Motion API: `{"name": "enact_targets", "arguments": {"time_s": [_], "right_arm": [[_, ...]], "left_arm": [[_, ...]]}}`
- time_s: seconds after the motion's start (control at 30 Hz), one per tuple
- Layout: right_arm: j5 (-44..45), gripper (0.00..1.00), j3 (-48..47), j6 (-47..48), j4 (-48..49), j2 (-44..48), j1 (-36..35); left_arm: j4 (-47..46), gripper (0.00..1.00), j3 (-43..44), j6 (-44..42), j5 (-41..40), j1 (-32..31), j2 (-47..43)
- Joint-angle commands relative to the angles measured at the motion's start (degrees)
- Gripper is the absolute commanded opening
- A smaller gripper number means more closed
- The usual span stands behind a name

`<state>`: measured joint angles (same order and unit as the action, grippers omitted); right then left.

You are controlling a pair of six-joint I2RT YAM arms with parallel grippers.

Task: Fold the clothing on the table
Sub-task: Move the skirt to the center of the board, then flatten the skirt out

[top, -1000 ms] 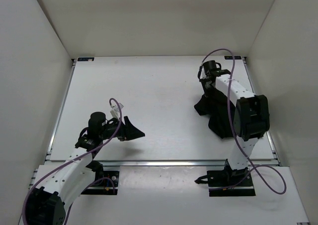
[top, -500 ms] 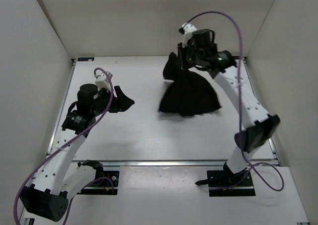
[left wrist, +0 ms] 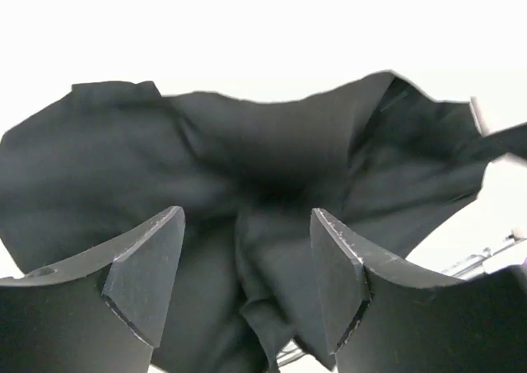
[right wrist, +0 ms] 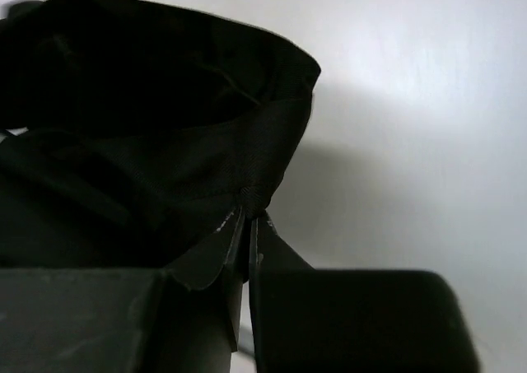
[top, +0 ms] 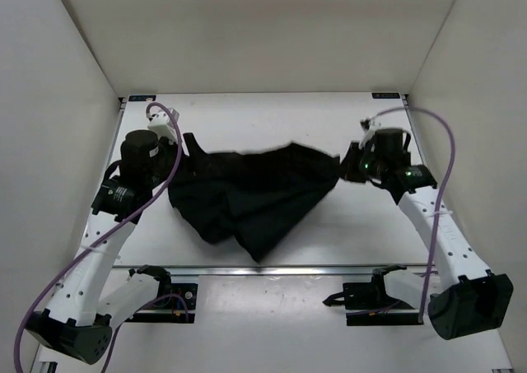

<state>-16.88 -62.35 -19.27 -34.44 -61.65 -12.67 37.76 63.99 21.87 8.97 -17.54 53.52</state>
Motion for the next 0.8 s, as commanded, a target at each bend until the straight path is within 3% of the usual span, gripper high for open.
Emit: {"name": "enact_targets", "arguments": {"time_s": [0.0,0.13,0.27,0.37,0.5,0.63,0.77], "right_arm": [[-2.62,0.00,9.32,-4.64,-2.48,2.84,4.12],[-1.49,0.00,12.77,-3.59,-4.41,1.80,7.91],[-0.52,0.00,13.39,-2.70,-5.46,-0.75,8.62],[-0.43,0.00,14.53,-2.10,-4.15,-2.68,8.89],[2.55,0.00,15.85,-2.35,-2.92,-4.18,8.18],[8.09,0.00,16.12,-1.39,-5.12,-6.28,8.27],[6.60,0.00,17.87,-0.68,-3.89,-5.50,9.07]], "left_arm": [[-1.09,0.73,-2.45,-0.60,3.48,-0.30,0.09],[-6.46,0.73,-7.72,-0.42,10.09,-1.18,2.72],[-10.51,0.83,-11.07,-1.91,8.88,-5.21,6.76],[-12.61,0.83,-11.08,-0.26,9.21,-9.08,12.21],[-21.73,0.79,-12.83,10.97,14.05,-17.15,19.67],[-23.52,0.75,-10.82,17.93,12.39,-24.98,27.33],[-25.18,0.75,-8.97,23.73,8.79,-30.09,33.04]]}}
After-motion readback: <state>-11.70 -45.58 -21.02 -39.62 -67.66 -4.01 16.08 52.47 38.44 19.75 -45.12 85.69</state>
